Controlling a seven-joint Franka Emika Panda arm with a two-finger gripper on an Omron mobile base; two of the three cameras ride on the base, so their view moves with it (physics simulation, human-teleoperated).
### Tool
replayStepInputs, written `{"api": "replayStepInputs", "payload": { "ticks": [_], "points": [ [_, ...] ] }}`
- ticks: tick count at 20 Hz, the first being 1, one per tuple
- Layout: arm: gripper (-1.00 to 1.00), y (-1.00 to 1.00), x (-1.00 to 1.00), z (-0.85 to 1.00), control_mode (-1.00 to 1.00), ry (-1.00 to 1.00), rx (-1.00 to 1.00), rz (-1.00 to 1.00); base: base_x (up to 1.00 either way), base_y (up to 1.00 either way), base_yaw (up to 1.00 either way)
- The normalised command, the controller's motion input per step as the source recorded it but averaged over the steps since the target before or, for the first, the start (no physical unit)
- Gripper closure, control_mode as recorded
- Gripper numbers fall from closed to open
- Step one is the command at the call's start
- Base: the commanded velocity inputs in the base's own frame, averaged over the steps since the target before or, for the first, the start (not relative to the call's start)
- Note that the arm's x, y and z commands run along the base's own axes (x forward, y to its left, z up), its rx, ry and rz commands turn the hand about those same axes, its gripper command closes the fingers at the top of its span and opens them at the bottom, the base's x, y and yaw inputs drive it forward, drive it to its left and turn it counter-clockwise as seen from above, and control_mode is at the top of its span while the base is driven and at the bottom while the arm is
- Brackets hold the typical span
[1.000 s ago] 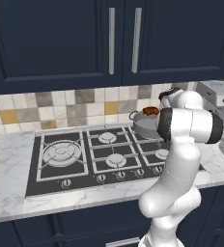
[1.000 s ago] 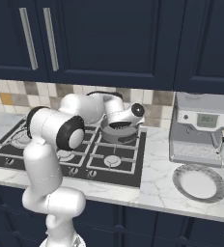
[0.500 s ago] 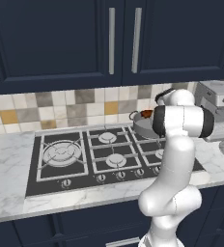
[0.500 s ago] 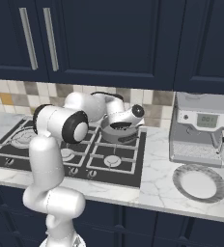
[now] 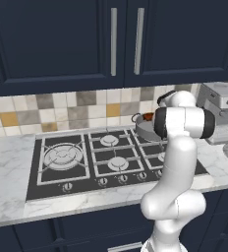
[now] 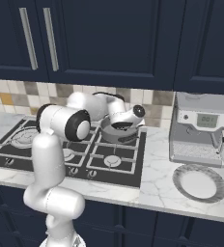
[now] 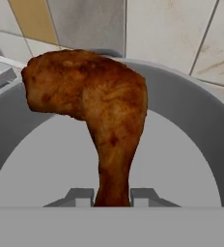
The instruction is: Retrieve the frozen meat and place it in the pot on a burner. Then turn the burner on.
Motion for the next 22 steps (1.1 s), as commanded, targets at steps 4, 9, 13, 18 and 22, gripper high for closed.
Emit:
{"api": "replayStepInputs", "payload": {
  "ticks": [4, 9, 13, 18, 22],
  "points": [
    [1.00, 0.00, 0.10, -0.17, -1.00, 0.00, 0.00, 0.00, 0.00, 0.00, 0.00],
    [1.00, 0.00, 0.18, -0.11, -1.00, 0.00, 0.00, 0.00, 0.00, 0.00, 0.00],
    [1.00, 0.00, 0.10, -0.01, -1.00, 0.00, 0.00, 0.00, 0.00, 0.00, 0.00],
    [-1.00, 0.01, 0.00, 0.00, -1.00, 0.00, 0.00, 0.00, 0.00, 0.00, 0.00],
    [-1.00, 0.00, 0.00, 0.00, -1.00, 0.00, 0.00, 0.00, 0.00, 0.00, 0.00]
  ]
}}
